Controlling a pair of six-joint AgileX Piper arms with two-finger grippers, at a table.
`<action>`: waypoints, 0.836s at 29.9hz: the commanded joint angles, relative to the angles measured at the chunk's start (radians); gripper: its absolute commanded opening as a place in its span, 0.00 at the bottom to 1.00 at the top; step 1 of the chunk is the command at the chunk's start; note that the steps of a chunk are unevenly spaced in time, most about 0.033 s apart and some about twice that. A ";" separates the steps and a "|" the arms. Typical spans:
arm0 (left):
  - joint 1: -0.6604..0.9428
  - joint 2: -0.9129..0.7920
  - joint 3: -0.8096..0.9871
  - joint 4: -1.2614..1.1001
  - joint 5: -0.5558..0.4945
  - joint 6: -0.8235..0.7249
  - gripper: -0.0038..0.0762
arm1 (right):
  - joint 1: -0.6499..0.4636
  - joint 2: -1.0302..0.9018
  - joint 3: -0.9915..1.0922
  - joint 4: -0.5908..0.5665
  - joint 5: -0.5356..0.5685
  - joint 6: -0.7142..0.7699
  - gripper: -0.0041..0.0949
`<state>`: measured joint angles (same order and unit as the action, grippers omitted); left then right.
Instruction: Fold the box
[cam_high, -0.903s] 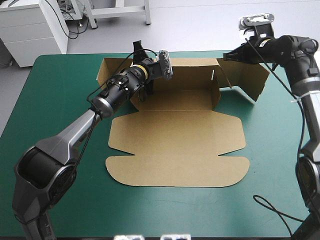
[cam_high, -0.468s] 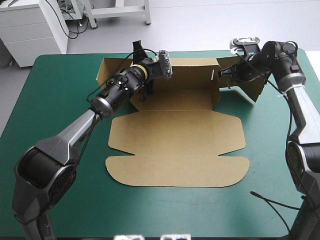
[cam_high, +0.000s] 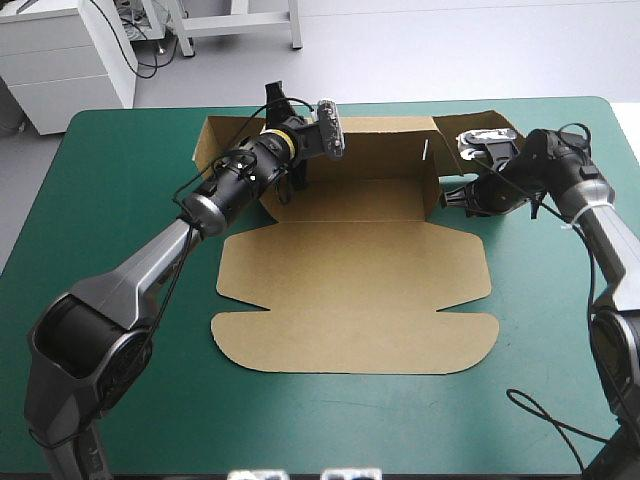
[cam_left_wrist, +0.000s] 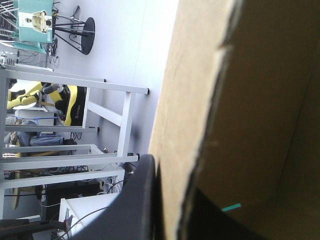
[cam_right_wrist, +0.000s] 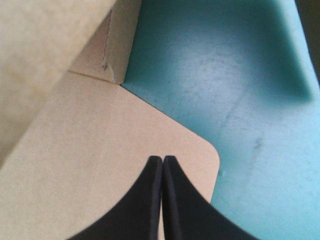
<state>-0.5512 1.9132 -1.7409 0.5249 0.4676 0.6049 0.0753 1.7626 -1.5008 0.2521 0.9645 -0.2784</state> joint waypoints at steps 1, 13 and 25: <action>0.006 -0.047 -0.016 -0.053 0.050 -0.045 0.04 | -0.009 -0.131 0.042 0.035 -0.065 -0.042 0.02; 0.006 -0.047 -0.016 -0.058 0.056 -0.047 0.04 | -0.009 -0.569 0.250 0.072 -0.123 -0.143 0.02; -0.040 -0.101 -0.016 -0.098 0.188 0.062 0.04 | -0.009 -0.861 0.331 -0.029 -0.173 -0.102 0.02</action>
<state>-0.5682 1.8839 -1.7409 0.4866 0.5526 0.6500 0.0753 0.9307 -1.1487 0.2465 0.8710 -0.4001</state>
